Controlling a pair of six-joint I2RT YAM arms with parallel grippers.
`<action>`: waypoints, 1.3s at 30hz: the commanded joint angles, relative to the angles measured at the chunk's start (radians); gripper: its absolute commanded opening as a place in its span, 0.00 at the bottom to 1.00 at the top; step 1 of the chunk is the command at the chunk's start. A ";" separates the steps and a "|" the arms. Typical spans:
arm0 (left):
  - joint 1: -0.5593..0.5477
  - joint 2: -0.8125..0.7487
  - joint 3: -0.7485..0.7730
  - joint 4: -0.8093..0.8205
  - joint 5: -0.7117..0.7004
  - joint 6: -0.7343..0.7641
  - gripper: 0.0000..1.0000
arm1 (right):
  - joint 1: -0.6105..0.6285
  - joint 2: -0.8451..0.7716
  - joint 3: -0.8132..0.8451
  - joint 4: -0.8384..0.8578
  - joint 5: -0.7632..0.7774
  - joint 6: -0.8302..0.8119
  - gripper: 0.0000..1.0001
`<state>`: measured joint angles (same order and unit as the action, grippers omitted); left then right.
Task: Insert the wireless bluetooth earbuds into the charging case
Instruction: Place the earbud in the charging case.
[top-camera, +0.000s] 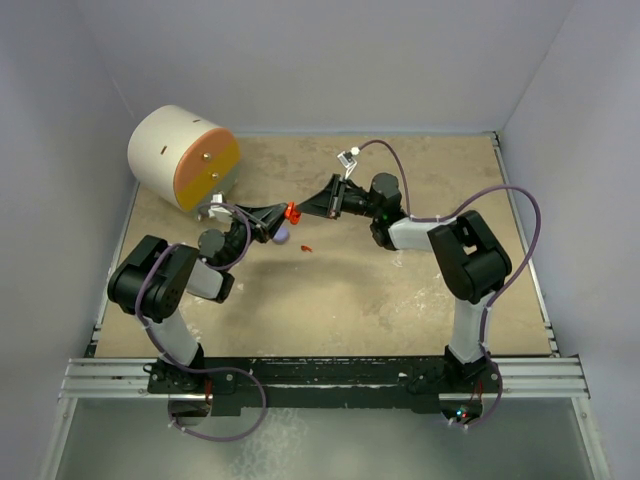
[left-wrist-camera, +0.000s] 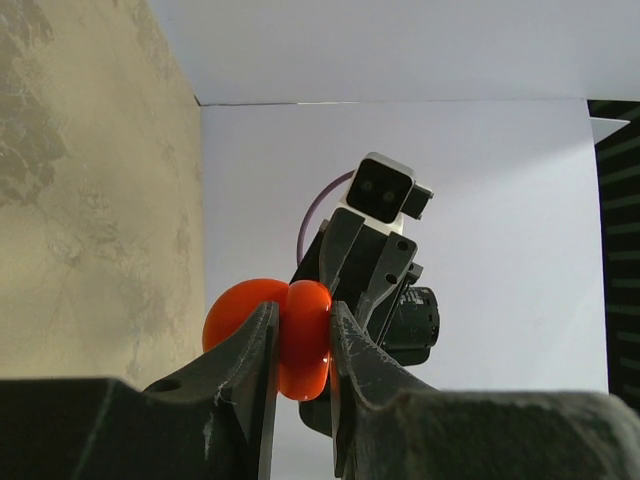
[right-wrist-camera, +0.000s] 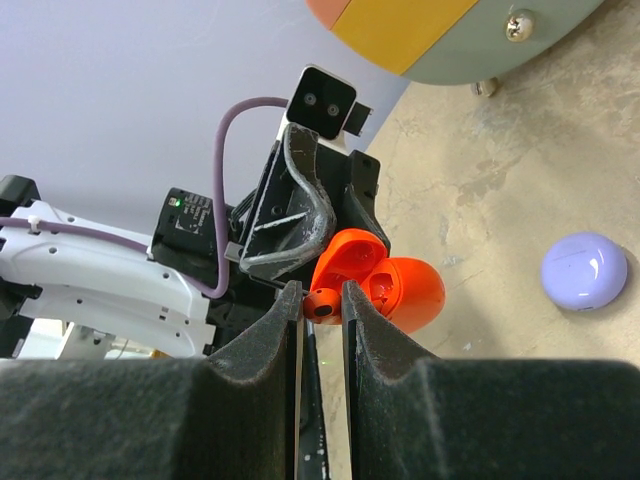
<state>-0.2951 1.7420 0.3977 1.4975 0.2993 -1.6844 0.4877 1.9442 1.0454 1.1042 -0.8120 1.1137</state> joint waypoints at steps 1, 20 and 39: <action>-0.002 -0.034 0.030 0.223 -0.016 0.040 0.00 | -0.016 0.017 -0.005 0.040 -0.012 0.028 0.08; -0.015 -0.042 0.069 0.223 -0.041 0.054 0.00 | -0.029 0.027 0.018 0.046 -0.024 0.107 0.08; -0.014 -0.008 0.146 0.224 -0.096 0.013 0.00 | -0.041 0.058 0.148 -0.027 -0.019 0.174 0.08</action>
<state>-0.3092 1.7370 0.4885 1.4956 0.2390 -1.6409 0.4507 1.9804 1.1378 1.1328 -0.8230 1.2903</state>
